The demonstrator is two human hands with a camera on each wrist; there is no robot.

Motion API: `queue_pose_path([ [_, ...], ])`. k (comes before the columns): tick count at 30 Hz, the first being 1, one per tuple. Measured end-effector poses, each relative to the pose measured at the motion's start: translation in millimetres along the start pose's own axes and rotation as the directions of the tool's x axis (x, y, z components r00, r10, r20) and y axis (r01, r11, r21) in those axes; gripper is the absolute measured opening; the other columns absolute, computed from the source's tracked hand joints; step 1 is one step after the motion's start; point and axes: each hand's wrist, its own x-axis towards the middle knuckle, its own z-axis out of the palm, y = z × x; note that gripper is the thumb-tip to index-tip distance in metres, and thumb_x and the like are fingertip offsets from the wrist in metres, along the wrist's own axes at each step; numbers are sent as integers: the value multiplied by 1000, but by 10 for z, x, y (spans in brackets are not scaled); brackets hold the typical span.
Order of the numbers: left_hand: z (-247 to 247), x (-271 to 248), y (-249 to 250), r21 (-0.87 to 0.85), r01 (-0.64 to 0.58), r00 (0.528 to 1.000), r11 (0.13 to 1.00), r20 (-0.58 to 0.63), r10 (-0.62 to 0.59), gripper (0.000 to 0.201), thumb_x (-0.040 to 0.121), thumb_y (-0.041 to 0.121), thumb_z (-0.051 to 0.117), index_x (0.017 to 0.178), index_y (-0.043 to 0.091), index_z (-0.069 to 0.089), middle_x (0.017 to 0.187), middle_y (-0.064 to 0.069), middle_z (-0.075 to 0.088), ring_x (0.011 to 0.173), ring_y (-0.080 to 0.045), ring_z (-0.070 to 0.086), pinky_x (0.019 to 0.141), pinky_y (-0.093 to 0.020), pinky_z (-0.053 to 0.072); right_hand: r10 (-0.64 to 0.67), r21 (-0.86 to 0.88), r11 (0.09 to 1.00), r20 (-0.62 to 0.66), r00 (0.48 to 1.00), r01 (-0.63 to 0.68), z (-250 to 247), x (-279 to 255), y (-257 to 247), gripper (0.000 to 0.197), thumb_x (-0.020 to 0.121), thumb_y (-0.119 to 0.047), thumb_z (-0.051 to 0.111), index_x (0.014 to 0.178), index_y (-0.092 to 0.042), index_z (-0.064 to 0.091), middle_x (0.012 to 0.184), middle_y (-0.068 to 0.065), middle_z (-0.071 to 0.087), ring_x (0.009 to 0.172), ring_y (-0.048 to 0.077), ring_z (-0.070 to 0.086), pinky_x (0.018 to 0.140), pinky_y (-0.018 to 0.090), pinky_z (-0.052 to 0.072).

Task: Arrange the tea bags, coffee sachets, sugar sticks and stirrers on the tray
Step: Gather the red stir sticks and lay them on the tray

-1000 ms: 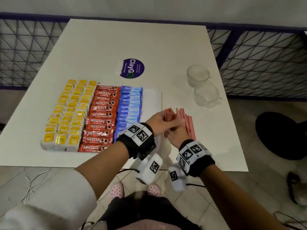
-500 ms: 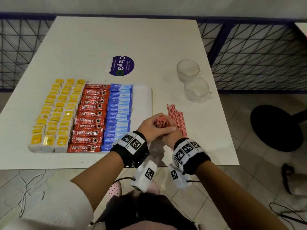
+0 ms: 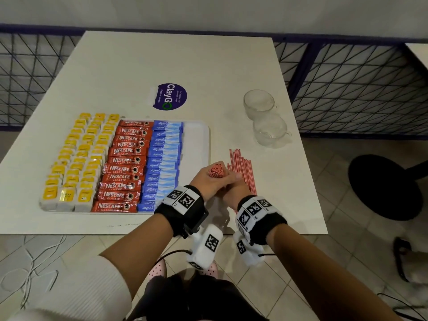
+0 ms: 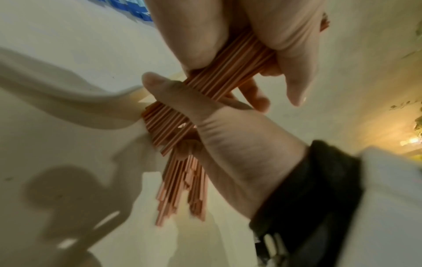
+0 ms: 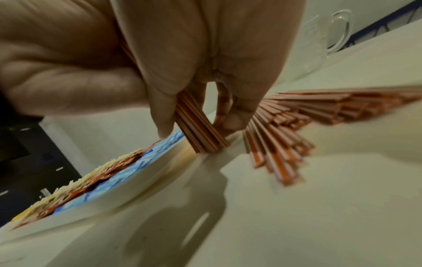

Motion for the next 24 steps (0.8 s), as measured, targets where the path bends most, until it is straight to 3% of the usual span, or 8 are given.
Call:
queue_pose_path([
  [2,-16,13,91,-30,13,999,999,-32,-14,36,82,25,67,49,19,54,58,-2,60,70,-19,60,81,-34,51,-20,-6,1000,-31,999,19,20,31,-17,34,90,-9,53,124,-6,51,114,14,60,105,27,57,91,29,45],
  [4,-60,51,221,-109,11,999,994,-47,-16,44,87,25,61,45,16,49,47,1,53,63,-19,55,81,-34,47,-42,39,998,-9,999,43,24,31,-36,31,90,-12,54,120,-6,55,112,13,61,102,27,58,87,27,44],
  [8,-232,207,441,-352,62,998,934,16,-61,54,92,10,53,40,19,48,39,2,38,43,-11,48,63,-25,42,-53,107,993,18,998,50,-20,30,-169,9,92,-18,52,85,-15,55,76,10,60,68,24,57,64,26,44],
  [10,-321,246,492,-356,89,996,930,38,-81,40,92,9,53,52,13,51,44,0,45,45,-13,52,64,-26,48,-28,156,987,9,1000,26,-36,79,-226,24,90,-17,53,68,-21,47,60,0,50,53,14,47,54,23,38],
  [14,-491,327,548,-248,27,999,968,-27,-35,9,90,9,58,85,13,52,75,-7,61,54,-12,65,58,-24,57,67,212,975,3,998,-66,-43,149,-358,24,86,-19,54,64,-18,46,57,-2,45,51,13,41,51,24,32],
  [17,-623,446,520,-83,-65,996,994,-65,59,28,88,9,60,108,21,43,87,-4,59,63,-14,67,72,-32,58,166,293,943,7,986,-160,-28,212,-412,29,86,-20,53,59,-19,41,53,-1,42,44,14,37,44,22,31],
  [20,-689,555,445,82,-58,997,995,-46,61,25,91,13,56,113,13,44,84,-5,57,65,-11,64,72,-30,55,232,358,904,47,972,-233,35,257,-466,29,87,-17,52,60,-17,42,50,1,40,30,9,35,34,17,28],
  [24,-792,744,348,331,65,997,941,26,-78,25,93,21,53,114,10,45,80,-2,54,68,-12,55,67,-23,51,282,366,881,99,954,-298,162,273,-504,25,90,-13,48,65,-12,43,49,7,45,21,7,33,29,12,25],
])
